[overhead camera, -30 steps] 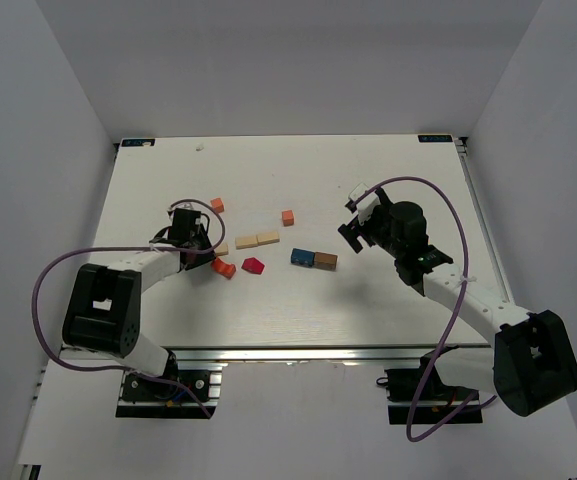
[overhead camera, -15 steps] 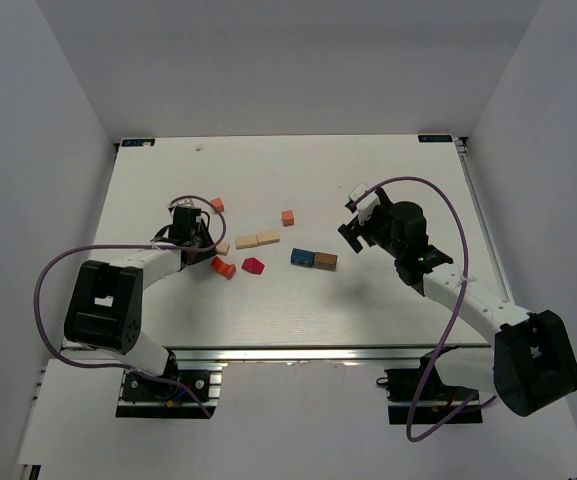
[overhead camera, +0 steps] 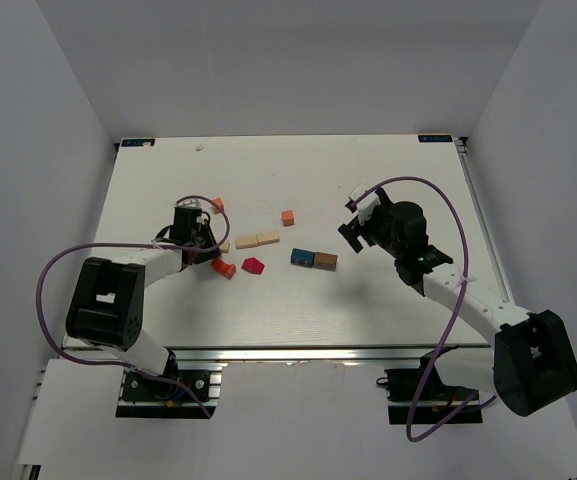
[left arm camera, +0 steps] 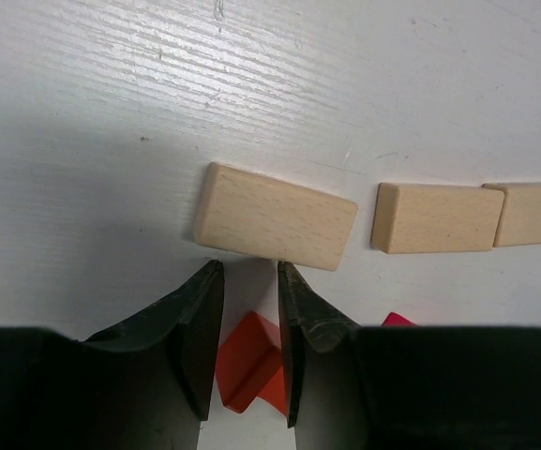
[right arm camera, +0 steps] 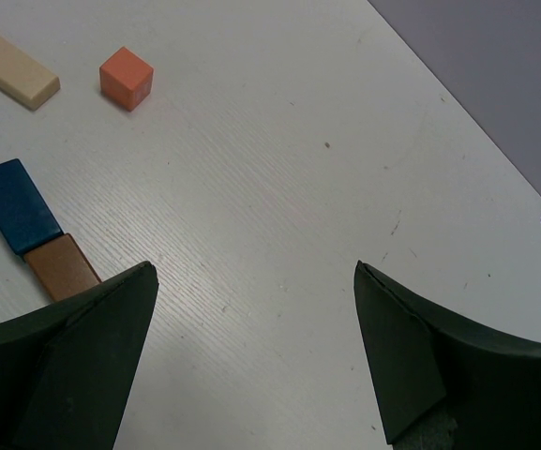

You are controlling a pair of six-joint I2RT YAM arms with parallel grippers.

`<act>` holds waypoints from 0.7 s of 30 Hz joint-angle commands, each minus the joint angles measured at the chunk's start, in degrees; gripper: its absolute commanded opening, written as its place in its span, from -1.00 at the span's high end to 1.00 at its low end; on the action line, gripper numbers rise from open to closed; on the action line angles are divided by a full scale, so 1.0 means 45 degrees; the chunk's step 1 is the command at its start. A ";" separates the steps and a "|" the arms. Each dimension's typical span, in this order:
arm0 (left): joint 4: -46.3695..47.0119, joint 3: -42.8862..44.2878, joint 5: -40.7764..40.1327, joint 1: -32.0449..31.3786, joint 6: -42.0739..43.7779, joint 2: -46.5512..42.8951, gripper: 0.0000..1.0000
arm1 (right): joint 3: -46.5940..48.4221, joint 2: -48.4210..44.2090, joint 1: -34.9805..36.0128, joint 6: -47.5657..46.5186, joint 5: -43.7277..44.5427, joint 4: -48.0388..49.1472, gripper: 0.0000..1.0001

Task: Build the wood block tower

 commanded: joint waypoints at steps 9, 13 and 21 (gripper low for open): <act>0.0351 0.0349 0.0821 0.0028 0.0057 0.0358 0.27 | 0.0189 -0.0019 -0.0060 0.0132 0.0197 0.0271 -0.79; -0.0158 -0.0001 0.0549 0.0028 0.0154 -0.0615 0.27 | 0.0247 0.0001 -0.0060 0.0132 0.0159 0.0232 -0.79; -0.1038 0.0912 -0.1035 0.0458 -0.0393 -0.1286 -0.05 | 0.0228 -0.0058 -0.0060 0.0112 0.0119 0.0212 -0.79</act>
